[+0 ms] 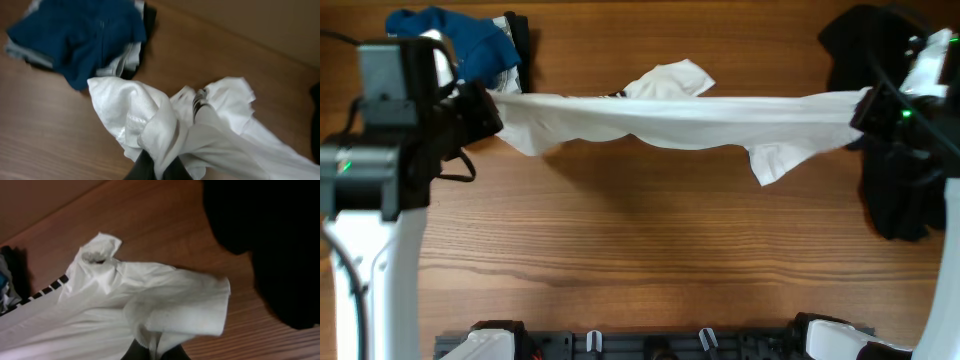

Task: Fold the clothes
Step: 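Lift the shirt with both grippers and swing it toward the table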

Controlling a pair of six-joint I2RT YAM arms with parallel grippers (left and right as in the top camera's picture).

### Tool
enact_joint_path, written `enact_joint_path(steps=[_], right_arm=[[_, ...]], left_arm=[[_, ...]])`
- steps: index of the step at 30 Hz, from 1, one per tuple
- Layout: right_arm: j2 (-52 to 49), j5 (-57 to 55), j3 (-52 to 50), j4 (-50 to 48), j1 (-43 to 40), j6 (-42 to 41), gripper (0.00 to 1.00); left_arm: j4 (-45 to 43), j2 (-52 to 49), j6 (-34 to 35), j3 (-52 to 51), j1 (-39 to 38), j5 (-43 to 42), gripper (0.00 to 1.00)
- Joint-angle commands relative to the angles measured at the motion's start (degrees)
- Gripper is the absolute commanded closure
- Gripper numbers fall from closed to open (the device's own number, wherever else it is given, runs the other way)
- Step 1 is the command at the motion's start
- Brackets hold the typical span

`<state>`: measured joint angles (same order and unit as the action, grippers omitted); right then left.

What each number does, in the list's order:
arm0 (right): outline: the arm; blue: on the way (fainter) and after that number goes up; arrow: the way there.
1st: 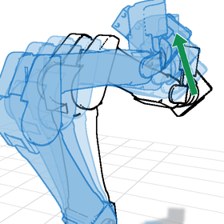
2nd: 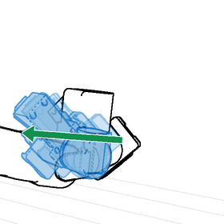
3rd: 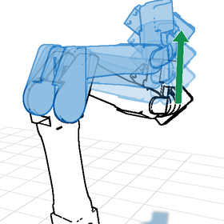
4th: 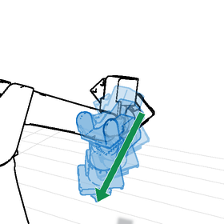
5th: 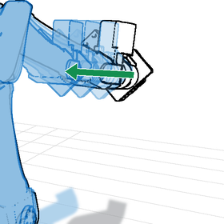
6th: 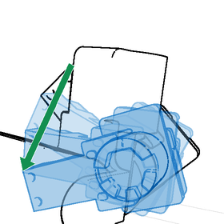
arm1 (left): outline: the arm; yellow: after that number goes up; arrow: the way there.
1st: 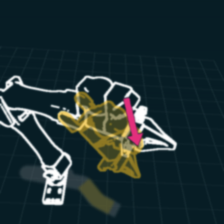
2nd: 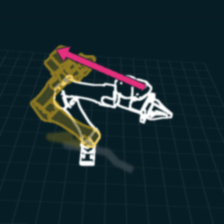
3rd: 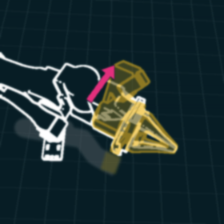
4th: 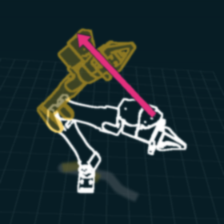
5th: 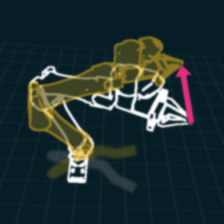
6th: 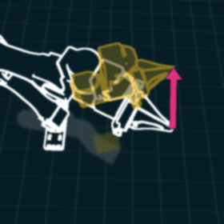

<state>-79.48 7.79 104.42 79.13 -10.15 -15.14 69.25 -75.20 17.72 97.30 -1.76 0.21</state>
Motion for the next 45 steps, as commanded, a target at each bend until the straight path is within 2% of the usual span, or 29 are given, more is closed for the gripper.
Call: enact_joint_path(steps=[1, 5, 12, 22, 34, 45], right_arm=[[0.5, -1.6, 9.4, 2.4, -2.5, 3.2, 0.96], [1.6, -1.6, 19.8, 6.4, -4.6, 4.5, 0.96], [4.0, -1.8, 34.6, 13.0, -6.0, 5.2, 0.96], [13.0, -4.0, 35.3, 13.0, -6.0, 4.6, 0.96], [18.6, -4.5, 35.4, 13.0, -6.0, 3.1, 0.96], [21.8, -5.3, 39.0, 13.0, -6.0, 3.1, 0.96]], left_arm=[[-0.9, 3.7, -4.5, 7.4, 0.4, 5.0, 0.96], [-1.1, 7.0, -5.8, 16.5, 0.4, 5.7, 0.96], [-1.1, 12.6, -5.8, 23.9, 0.4, 5.6, 0.96], [-0.3, 15.7, -5.8, 29.6, 0.4, 5.7, 0.96], [14.0, 15.7, -5.7, 42.2, 0.4, 5.7, 0.96], [17.0, 15.7, -5.7, 49.5, 1.1, 3.9, 0.96]])
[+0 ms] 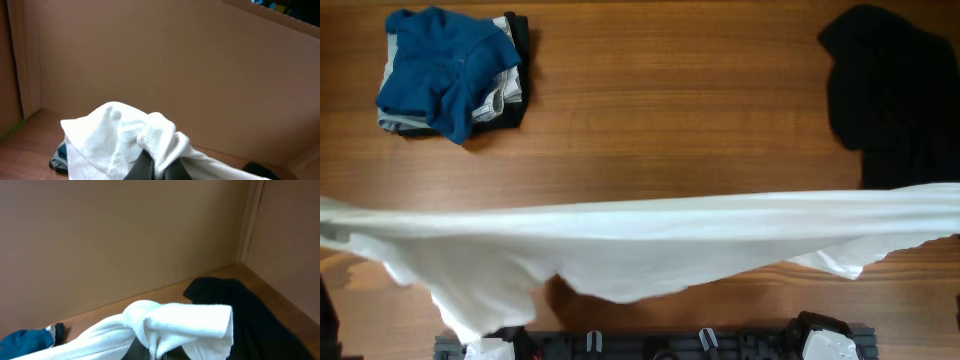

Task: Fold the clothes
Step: 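Lift the shirt with both grippers and swing it toward the table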

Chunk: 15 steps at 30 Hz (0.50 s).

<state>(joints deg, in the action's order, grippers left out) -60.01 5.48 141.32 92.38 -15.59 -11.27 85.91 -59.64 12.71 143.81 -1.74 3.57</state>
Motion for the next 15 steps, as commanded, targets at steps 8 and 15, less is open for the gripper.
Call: enact_joint_path(steps=[8, 15], right_arm=[[-1.7, -2.8, -2.0, -0.3, -0.6, 0.0, 0.96], [-13.3, 2.1, -10.6, -0.3, -0.6, 2.3, 0.96]], left_arm=[[1.5, -6.0, -0.5, -0.2, 4.2, 0.5, 0.96], [7.5, -20.3, -0.5, -1.3, 4.1, -0.1, 0.96]])
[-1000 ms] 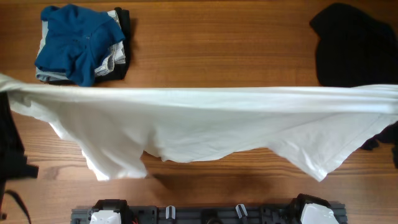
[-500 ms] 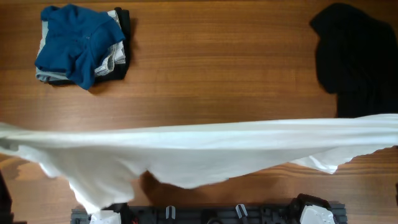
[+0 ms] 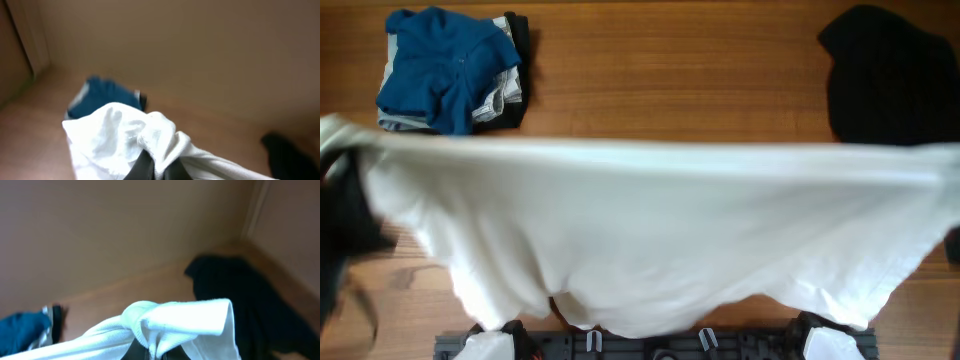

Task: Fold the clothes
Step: 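Lift the shirt with both grippers and swing it toward the table, then lay the shirt flat with both grippers and release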

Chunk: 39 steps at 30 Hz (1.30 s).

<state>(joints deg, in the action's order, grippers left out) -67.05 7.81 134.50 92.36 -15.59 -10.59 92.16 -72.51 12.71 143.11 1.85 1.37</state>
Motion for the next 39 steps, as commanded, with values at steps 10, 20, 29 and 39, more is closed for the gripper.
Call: enact_joint_path(steps=[10, 20, 29, 39], right_arm=[[-34.8, 1.6, -9.6, -3.0, -0.3, 6.2, 0.96], [-63.0, 5.9, -9.6, -24.0, 2.7, 7.4, 0.96], [-67.6, 3.5, -9.6, -42.7, 4.9, 5.5, 0.96], [-67.1, 3.4, -8.7, -37.5, 4.5, 6.8, 0.96]], left_arm=[[-0.7, -33.6, -0.5, -0.6, -0.2, 2.1, 0.96], [-22.6, -61.2, -3.4, -0.6, -7.1, 2.1, 0.96], [-45.9, -68.1, -3.6, -0.6, -9.5, 2.4, 0.96], [-37.6, -67.2, -5.0, -0.6, -9.4, 2.4, 0.96]])
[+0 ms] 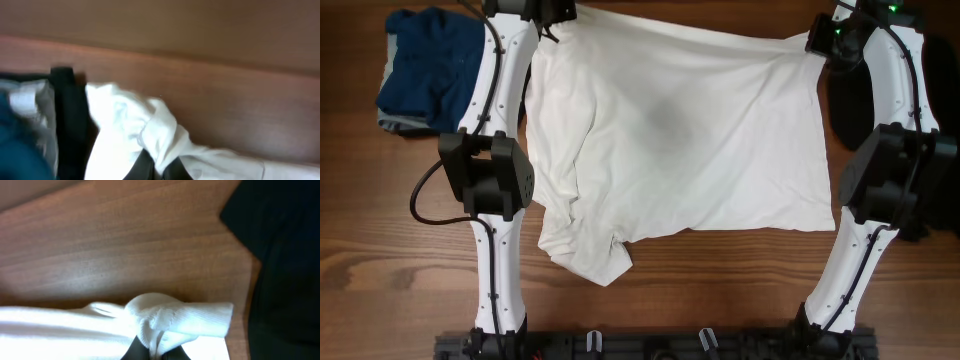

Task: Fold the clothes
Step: 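Lay the shirt flat with both grippers and release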

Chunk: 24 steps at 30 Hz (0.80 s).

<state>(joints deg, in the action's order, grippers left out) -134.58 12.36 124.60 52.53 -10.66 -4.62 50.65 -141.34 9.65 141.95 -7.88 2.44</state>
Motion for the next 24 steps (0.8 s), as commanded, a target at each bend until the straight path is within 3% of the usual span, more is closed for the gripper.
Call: enact_joint_path(steps=[1, 14, 24], right_arm=[[0.6, -1.1, 1.6, 3.7, -0.5, 1.0, 0.96], [2.9, -3.9, 2.5, 24.7, -3.3, 1.7, 0.96], [2.8, -3.8, 1.3, 28.5, -3.3, 2.8, 0.96]], left_arm=[[5.6, 2.0, -2.0, 0.5, 0.3, 1.3, 0.96], [37.4, 5.1, -1.5, 0.5, 0.2, -0.3, 0.96], [42.0, 5.0, -1.3, -5.5, 0.3, -0.4, 0.96]])
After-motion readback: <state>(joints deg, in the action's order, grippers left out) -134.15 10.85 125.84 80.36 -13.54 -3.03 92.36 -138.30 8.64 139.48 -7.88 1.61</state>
